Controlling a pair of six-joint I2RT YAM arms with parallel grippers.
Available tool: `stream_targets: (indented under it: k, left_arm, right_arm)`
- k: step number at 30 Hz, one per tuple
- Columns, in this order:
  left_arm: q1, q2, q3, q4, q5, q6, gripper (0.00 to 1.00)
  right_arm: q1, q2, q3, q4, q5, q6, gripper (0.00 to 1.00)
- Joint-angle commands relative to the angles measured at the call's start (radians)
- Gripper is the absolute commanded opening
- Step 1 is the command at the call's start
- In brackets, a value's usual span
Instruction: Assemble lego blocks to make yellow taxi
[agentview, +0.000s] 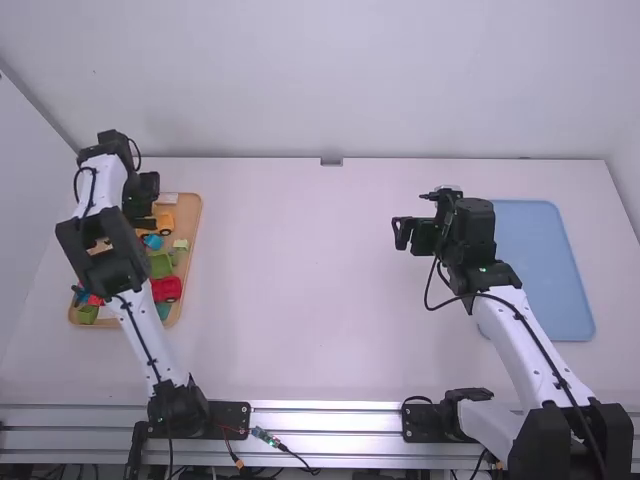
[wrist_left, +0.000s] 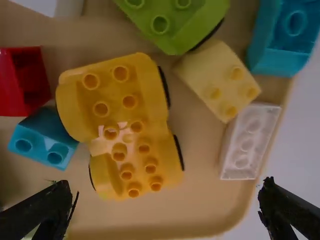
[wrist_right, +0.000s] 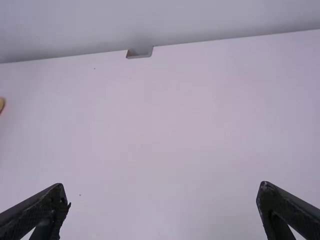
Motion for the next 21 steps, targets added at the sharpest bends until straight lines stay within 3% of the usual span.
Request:
stream_targets:
  k: [1, 21]
  left_arm:
    - [-0.010, 0.013, 0.007, -0.006, -0.011, 0.007, 0.99]
    - [-0.033, 0.042, -0.053, -0.004, -0.071, -0.139, 0.99]
  right_arm:
    - [0.002, 0.004, 0.035, 0.002, -0.002, 0.003, 0.99]
    - [0.002, 0.004, 0.035, -0.010, -0.002, 0.003, 1.00]
